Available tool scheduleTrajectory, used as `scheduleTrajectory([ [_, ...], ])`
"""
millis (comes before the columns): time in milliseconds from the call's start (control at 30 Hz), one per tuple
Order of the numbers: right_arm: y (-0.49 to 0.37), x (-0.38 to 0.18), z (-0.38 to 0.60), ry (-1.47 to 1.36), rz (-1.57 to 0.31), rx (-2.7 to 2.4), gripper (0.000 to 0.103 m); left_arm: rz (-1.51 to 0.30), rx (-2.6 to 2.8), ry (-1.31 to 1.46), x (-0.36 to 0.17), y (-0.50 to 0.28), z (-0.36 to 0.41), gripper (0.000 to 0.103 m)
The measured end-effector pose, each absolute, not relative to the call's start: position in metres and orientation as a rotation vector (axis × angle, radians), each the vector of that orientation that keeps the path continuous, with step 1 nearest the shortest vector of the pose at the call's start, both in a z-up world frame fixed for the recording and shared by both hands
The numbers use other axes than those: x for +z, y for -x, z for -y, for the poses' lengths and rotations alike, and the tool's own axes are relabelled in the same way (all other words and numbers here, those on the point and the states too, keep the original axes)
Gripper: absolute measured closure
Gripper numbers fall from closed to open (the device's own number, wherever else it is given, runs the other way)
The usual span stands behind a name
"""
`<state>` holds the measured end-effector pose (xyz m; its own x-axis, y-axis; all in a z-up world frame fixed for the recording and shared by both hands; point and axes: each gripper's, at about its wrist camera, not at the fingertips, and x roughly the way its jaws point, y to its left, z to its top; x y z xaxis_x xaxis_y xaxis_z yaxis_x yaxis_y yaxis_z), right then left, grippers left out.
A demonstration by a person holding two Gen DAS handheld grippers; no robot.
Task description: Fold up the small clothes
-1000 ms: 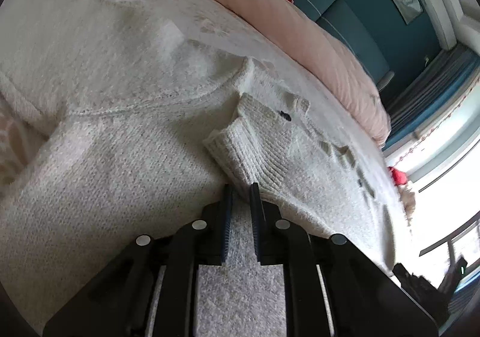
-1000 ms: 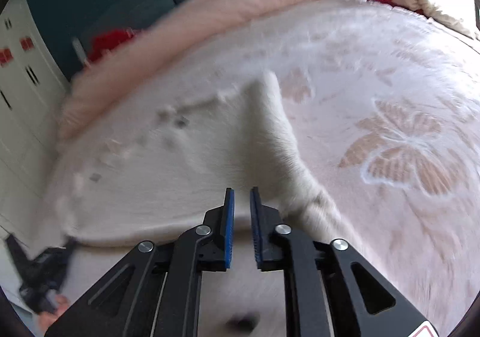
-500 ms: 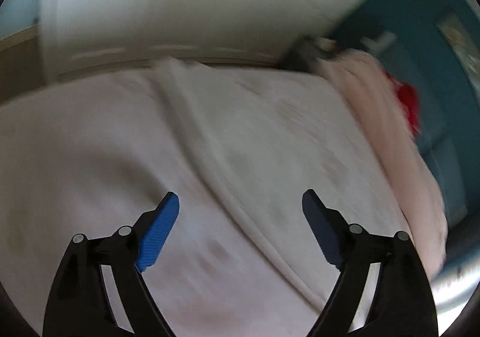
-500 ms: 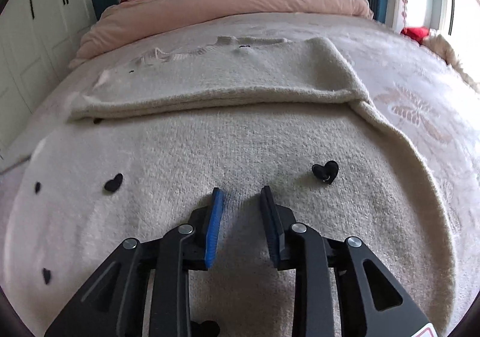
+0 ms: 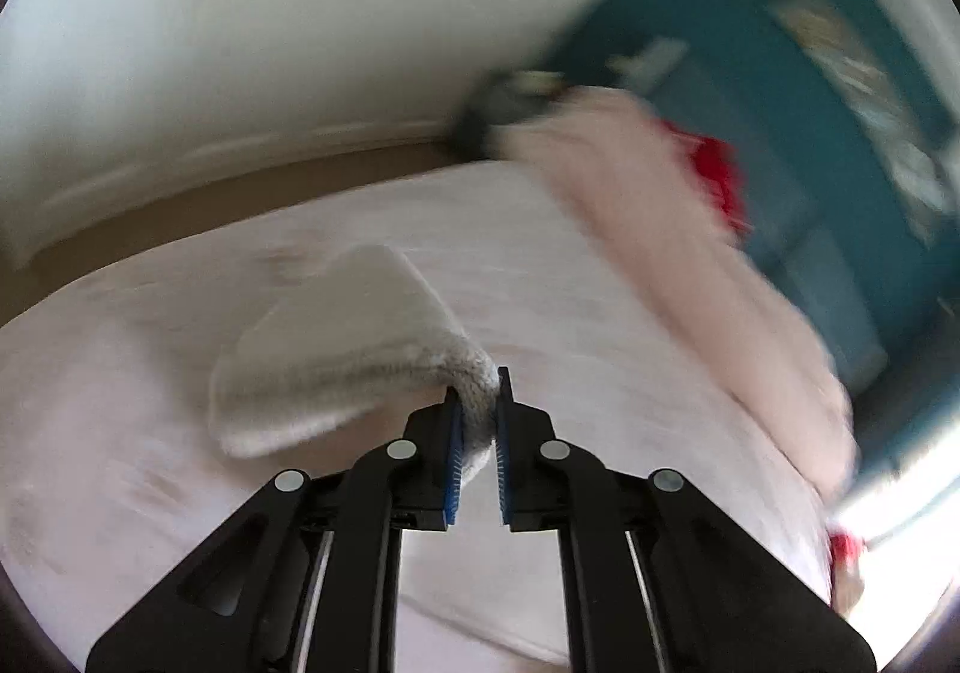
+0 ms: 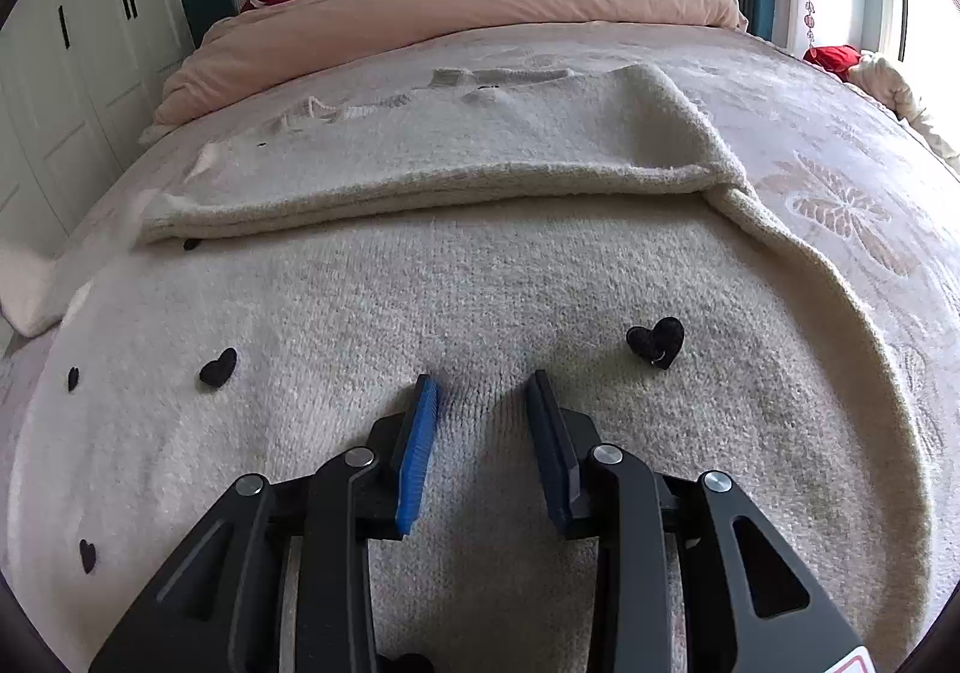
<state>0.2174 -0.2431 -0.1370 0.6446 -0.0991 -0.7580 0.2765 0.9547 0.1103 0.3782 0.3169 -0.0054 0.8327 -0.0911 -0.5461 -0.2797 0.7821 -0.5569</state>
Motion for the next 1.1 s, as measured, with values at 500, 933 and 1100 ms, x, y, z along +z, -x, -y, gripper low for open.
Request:
scheduleTrajectory([
  [500, -0.219, -0.133, 0.256, -0.353, -0.842, -0.053, 0.039, -0.955, -0.231, 0.556, -0.123, -0.248, -0.035, 0.066],
  [933, -0.309, -0.122, 0.237, -0.586, -0.966, 0.003, 0.077, -0.821, -0.275, 0.537, -0.142, -0.200, -0.091, 0.057],
  [1100, -0.320, -0.097, 0.223, -0.569, -0.933, 0.003, 0.096, -0.814, -0.286, 0.552, -0.146, -0.197, -0.094, 0.057],
])
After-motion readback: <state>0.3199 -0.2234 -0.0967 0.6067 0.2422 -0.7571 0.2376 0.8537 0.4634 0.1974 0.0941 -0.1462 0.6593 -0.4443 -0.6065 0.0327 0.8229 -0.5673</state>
